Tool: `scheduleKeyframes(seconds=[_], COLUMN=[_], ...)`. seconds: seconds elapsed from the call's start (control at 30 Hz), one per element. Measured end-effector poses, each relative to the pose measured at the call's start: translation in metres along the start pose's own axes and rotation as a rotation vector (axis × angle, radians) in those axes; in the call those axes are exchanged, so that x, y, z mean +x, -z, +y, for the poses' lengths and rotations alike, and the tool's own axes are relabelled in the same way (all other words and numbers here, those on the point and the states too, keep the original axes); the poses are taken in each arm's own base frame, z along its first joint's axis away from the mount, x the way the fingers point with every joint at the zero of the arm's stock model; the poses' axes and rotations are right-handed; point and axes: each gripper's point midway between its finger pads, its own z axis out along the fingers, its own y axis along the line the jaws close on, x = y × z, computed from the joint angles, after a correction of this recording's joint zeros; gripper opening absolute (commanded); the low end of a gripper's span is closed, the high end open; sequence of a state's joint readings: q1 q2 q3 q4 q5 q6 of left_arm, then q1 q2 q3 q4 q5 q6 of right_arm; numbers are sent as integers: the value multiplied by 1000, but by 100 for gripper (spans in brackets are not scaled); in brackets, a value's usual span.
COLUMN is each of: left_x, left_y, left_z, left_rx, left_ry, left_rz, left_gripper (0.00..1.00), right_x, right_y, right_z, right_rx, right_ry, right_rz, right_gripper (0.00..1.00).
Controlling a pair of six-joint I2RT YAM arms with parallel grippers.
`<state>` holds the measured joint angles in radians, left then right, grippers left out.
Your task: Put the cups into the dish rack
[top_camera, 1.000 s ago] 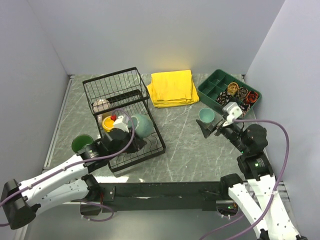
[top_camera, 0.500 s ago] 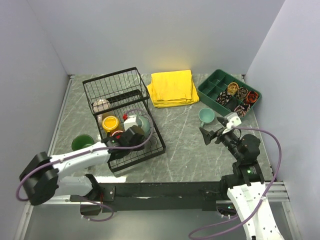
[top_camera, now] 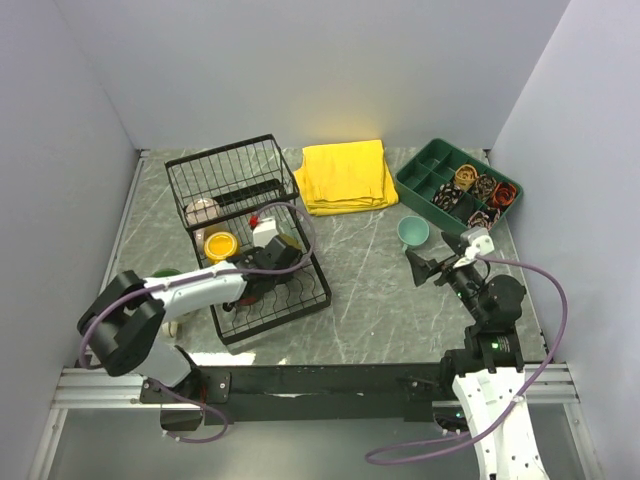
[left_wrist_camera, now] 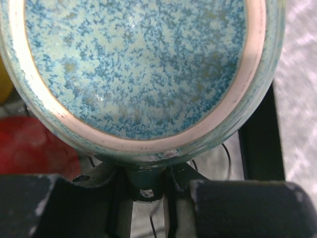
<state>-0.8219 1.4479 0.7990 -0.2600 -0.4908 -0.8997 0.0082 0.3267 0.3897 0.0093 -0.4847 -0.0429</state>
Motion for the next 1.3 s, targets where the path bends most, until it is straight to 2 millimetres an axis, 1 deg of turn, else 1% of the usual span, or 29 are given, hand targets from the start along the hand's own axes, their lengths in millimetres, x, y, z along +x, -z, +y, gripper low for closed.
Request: scheduleKeyframes(seconds=[0.13,0.33,0.47,0.5,0.53,0.6,0.67,0.7,0.8,0.9,1.07,1.1,1.17,1.23,1.3], left_x=[-8,-16,-21,-23,-24,-27,-28,-29,-32,-36,-37,-37,-38,-38,-33], left_y=[-15,-30,-39,-40,-42,-44,-46,-46,-48,-49,-49,-49,-46,-41,-33], left_z=[6,1,0,0,1,2,2,2,2,1,1,1,-1,-4,-5], left_rx=[-47,-77,-92,-95,-100,-109,-116,-119,-125,-123,-122,-119,-104,-73,-31], left_ry=[24,36,44,46,47,49,50,49,51,55,37,31,17,-2,-24], left_rz=[3,11,14,13,13,15,18,19,18,12,14,15,21,30,55], left_gripper=[1,1,4,7,13,17,25,33,42,47,53,55,58,63,67], right_x=[-2,-5,-7,-7,-7,-8,-8,-8,-8,-8,-8,-8,-8,-8,-8], right_y=[1,2,3,3,3,3,3,3,3,4,4,4,4,4,4], right_z=[-5,-8,-11,-11,-11,-12,-12,-12,-12,-12,-13,-13,-14,-14,-14], right_rx=[19,27,34,35,34,36,36,36,35,31,34,34,37,37,36], right_ry=[5,12,18,19,19,20,21,22,22,22,23,23,23,23,23], right_rz=[-10,-21,-30,-31,-32,-33,-34,-34,-34,-33,-33,-33,-33,-32,-32], right_gripper=[100,100,100,100,100,100,100,100,100,100,100,100,100,100,100])
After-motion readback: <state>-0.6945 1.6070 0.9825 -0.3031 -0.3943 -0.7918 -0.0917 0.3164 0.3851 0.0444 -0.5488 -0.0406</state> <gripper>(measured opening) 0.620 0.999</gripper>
